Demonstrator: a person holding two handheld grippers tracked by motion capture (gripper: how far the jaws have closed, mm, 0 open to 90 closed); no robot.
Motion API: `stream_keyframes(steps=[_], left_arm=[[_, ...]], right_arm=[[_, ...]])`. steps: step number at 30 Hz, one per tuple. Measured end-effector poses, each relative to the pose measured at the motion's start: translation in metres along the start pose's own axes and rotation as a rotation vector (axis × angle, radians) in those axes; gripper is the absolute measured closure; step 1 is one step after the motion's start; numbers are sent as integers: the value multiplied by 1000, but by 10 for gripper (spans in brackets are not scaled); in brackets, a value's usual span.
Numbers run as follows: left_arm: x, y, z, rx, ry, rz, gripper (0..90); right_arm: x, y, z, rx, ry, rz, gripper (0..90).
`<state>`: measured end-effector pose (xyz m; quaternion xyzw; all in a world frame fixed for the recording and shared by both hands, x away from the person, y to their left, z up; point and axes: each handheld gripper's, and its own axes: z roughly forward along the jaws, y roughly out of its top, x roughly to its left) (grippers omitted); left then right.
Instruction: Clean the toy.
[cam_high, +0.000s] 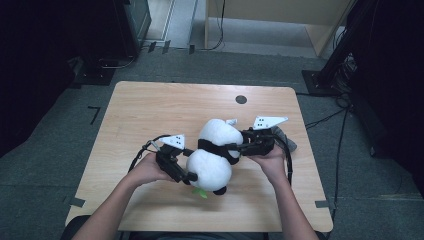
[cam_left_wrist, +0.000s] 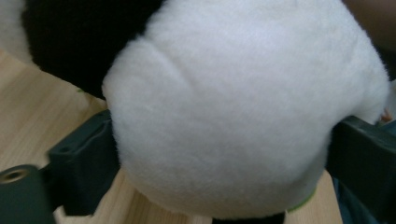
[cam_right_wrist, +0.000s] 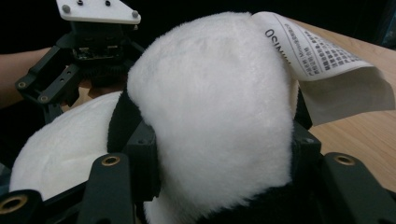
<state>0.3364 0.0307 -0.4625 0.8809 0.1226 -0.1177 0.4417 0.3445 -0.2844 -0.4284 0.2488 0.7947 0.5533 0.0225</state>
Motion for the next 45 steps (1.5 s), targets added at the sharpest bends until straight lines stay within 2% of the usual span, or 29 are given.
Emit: stream_keyframes(steps=[2, 4, 7, 10, 13, 16, 19, 22, 24, 26, 28, 32, 37, 40, 45], left_arm=[[-1, 1, 4, 27, 14, 4, 119], [0, 1, 4, 32, 2, -6, 165], [2, 1, 0, 16, -12, -29, 300], [3, 1, -4, -4, 3, -22, 392], [1, 2, -5, -4, 15, -23, 443], [0, 4, -7, -12, 47, -23, 493], [0, 5, -12, -25, 58, -26, 512], [1, 7, -17, -33, 75, -26, 525], [2, 7, -20, -40, 83, -40, 530], [5, 6, -25, -58, 110, -68, 538], [8, 5, -33, -98, 127, -89, 541], [10, 6, -43, -163, 169, -93, 537], [15, 5, -46, -176, 199, -114, 525], [19, 5, -47, -196, 230, -132, 521], [27, 5, -51, -229, 266, -169, 520]], right_arm=[[1, 0, 2, 18, -12, -18, 442], [0, 0, 2, 27, -14, -16, 441], [-2, -1, 0, 22, -11, 2, 438], [-4, -1, -2, 13, -11, 11, 407], [-7, -3, -2, 12, -9, 27, 326], [-11, -4, -3, -2, -13, 50, 246], [-15, -6, -5, 0, -22, 70, 198], [-18, -9, -7, 19, -57, 89, 182], [-18, -9, -9, 30, -97, 85, 183], [-18, -9, -13, 48, -177, 77, 187], [-21, -11, -19, 70, -241, 78, 187], [-29, -18, -30, 65, -301, 111, 187], [-41, -27, -43, 55, -354, 186, 246], [-46, -33, -53, 77, -440, 194, 253], [-50, -41, -67, 84, -566, 197, 253]])
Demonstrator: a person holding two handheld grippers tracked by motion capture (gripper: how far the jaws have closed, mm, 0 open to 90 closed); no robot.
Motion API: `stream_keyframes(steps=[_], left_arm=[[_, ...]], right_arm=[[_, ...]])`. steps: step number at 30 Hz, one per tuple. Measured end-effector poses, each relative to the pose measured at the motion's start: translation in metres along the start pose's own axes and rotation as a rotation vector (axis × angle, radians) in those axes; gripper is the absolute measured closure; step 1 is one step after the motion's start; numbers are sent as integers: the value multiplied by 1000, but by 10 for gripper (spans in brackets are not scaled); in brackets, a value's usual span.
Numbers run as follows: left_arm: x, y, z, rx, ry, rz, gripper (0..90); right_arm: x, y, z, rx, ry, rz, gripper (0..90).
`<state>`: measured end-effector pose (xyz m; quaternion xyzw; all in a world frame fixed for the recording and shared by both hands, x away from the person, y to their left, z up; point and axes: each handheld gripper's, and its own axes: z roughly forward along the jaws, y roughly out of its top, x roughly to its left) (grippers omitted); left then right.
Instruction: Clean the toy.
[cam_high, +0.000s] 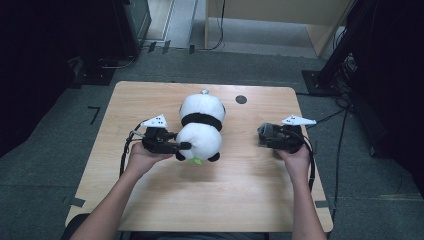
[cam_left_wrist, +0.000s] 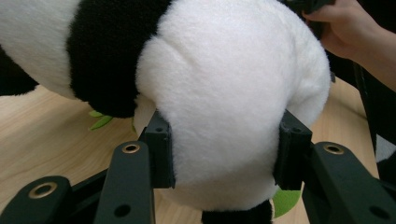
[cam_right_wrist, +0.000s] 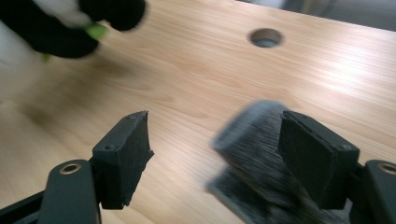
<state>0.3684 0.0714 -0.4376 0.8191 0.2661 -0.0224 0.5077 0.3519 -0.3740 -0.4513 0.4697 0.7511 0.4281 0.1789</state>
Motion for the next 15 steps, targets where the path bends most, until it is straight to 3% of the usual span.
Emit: stream_keyframes(steps=[4, 7, 12, 15], left_arm=[[5, 1, 0, -12, 22, -29, 517], [8, 1, 1, -14, 29, -43, 516], [9, 2, 1, -21, 39, -47, 514], [9, 2, 1, -21, 48, -49, 514]], right_arm=[[-13, -8, -4, -3, -62, 32, 267], [-21, -13, 0, 20, -107, 83, 279], [-29, -23, 7, 54, -170, 122, 394], [-33, -27, 9, 56, -199, 130, 413]])
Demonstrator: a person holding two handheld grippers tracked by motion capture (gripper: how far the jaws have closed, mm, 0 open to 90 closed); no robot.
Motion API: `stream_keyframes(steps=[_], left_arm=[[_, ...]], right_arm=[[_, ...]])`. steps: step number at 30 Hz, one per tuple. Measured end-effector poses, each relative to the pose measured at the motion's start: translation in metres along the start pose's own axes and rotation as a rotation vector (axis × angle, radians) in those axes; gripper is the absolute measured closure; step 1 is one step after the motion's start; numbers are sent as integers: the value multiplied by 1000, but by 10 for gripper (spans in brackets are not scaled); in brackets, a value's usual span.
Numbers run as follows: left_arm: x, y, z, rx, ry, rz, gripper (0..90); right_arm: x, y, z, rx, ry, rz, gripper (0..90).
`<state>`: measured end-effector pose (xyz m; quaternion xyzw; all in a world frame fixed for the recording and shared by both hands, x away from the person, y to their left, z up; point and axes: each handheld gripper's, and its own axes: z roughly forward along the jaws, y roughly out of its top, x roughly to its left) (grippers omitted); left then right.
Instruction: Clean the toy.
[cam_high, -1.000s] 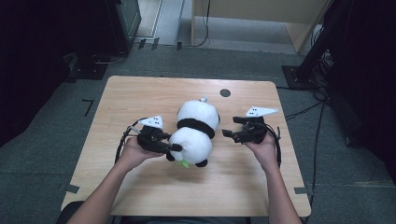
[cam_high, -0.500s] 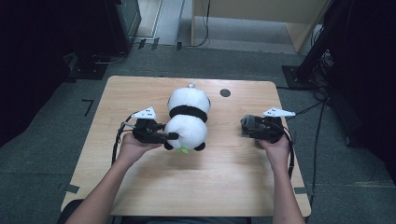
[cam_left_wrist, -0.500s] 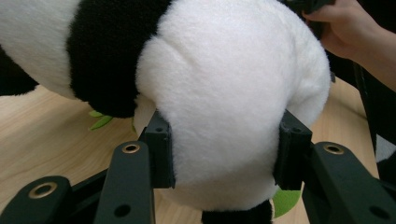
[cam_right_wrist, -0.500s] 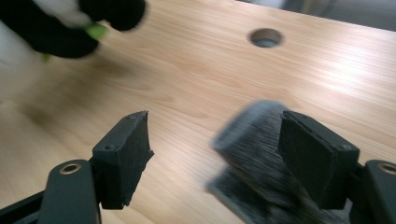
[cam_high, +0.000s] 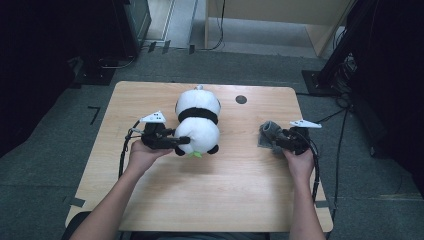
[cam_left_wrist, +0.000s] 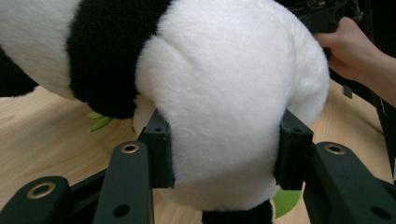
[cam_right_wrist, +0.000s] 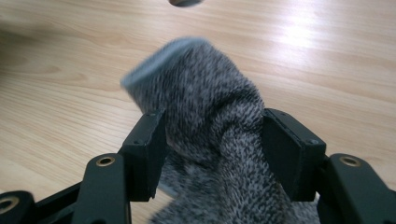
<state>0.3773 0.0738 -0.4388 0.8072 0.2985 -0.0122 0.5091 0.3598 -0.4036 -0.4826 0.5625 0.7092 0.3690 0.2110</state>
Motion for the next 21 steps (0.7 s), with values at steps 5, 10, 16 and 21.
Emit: stream_keyframes(steps=[5, 10, 16, 21], left_arm=[[2, 0, -1, -5, 3, -12, 512], [0, 0, 0, -7, 7, -13, 512], [-1, -1, 3, -13, 9, -8, 512], [-2, -1, 5, -17, 9, -6, 512]], right_arm=[[-7, -4, 3, 43, -60, 9, 363], [-14, -11, 9, 97, -37, 37, 429], [-3, -10, 9, 129, -35, -27, 737], [9, 4, -3, 59, 43, 6, 741]])
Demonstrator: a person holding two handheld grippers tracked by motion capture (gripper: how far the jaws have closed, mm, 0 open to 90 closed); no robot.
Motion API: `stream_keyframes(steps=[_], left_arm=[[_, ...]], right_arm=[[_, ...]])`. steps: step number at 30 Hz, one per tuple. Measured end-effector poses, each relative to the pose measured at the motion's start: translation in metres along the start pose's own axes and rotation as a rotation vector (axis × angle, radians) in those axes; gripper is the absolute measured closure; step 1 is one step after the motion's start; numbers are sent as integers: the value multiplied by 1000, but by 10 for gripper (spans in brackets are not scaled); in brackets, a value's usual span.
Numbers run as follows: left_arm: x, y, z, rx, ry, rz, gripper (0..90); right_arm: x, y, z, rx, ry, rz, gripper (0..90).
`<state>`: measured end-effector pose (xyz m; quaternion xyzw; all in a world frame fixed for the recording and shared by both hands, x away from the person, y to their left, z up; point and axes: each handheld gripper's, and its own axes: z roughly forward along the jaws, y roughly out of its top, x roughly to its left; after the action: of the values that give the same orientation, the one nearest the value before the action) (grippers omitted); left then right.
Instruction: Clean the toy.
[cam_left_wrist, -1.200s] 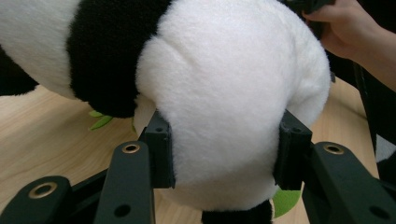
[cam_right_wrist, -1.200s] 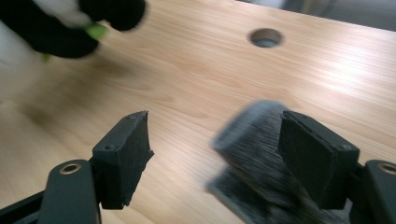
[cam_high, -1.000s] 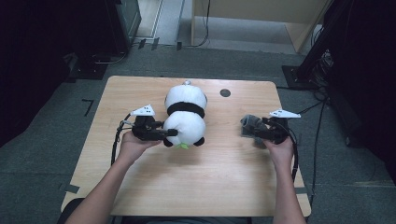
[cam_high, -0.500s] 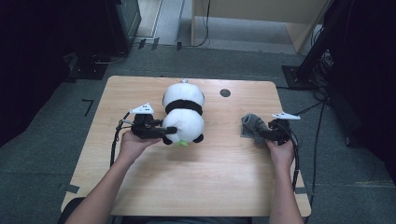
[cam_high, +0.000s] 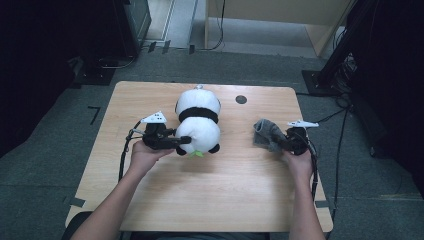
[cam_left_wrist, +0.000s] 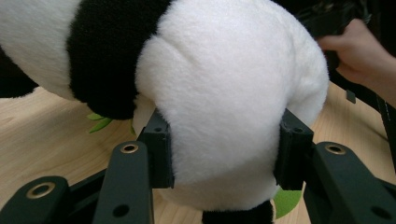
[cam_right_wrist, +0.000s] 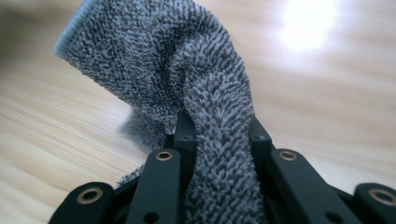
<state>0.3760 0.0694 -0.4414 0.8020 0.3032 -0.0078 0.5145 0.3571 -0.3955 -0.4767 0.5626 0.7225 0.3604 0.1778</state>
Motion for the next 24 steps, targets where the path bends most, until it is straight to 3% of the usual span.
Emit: stream_keyframes(steps=[5, 9, 17, 24], left_arm=[[-3, 0, 3, 1, 1, 0, 511], [-8, 2, 5, -1, 3, -2, 510], [-16, 3, 11, 8, 13, 0, 507], [-23, 4, 16, 9, 24, 2, 507]], right_arm=[[31, 20, -24, -135, 119, -10, 741], [60, 32, -36, -176, 185, -44, 741], [123, 49, -51, -278, 261, -170, 737], [163, 48, -38, -264, 337, -227, 737]])
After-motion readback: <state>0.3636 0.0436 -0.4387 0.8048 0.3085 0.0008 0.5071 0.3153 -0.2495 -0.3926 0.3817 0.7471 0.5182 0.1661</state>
